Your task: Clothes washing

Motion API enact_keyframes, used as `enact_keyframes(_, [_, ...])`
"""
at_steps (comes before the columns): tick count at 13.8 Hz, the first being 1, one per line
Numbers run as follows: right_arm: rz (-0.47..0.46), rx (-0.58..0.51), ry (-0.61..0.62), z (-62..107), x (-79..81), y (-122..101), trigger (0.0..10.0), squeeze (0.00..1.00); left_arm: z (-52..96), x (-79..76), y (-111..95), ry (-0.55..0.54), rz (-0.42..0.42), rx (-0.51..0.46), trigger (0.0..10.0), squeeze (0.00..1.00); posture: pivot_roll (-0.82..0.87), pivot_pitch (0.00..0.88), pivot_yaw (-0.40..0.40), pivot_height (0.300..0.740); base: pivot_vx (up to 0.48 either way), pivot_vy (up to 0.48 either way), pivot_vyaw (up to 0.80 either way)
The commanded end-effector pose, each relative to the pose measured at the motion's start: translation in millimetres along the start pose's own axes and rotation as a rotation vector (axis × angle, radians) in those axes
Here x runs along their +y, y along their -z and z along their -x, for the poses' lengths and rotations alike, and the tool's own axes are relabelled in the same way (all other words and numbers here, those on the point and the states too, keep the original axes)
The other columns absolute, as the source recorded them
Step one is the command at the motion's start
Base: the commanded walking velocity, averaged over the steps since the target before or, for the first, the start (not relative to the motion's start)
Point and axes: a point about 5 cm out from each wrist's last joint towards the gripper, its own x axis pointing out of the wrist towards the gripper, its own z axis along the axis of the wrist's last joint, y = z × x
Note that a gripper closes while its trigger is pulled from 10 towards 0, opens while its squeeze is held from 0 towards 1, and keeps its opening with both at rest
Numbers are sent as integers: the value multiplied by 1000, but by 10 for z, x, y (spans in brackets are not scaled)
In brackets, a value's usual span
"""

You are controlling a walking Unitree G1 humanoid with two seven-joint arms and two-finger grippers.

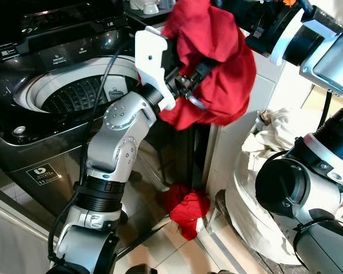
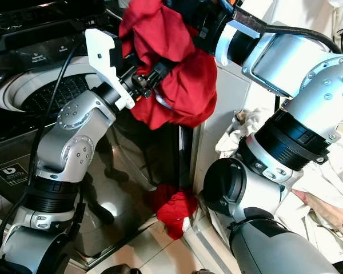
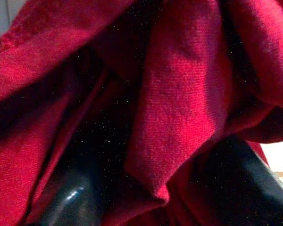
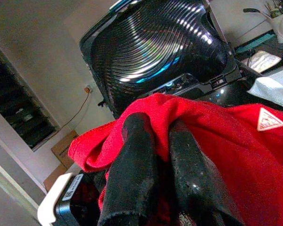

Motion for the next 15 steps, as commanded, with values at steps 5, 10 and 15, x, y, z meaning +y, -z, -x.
enact_keyframes(5, [53,16,7,26,49,49,0,0,-17,137,-66,-71,-22,-33,0,0,-95,0,56,740,0,0,0])
enact_keyframes(10, [82,17,-28,72,83,116,10000,1000,-59,764,-207,-394,-175,-27,0,0,-88,0,52,740,0,0,0])
enact_keyframes(15, [230,118,60,127,84,354,10000,0,-297,1388,-1017,-718,-451,-52,0,0,-155,0,92,740,0,0,0])
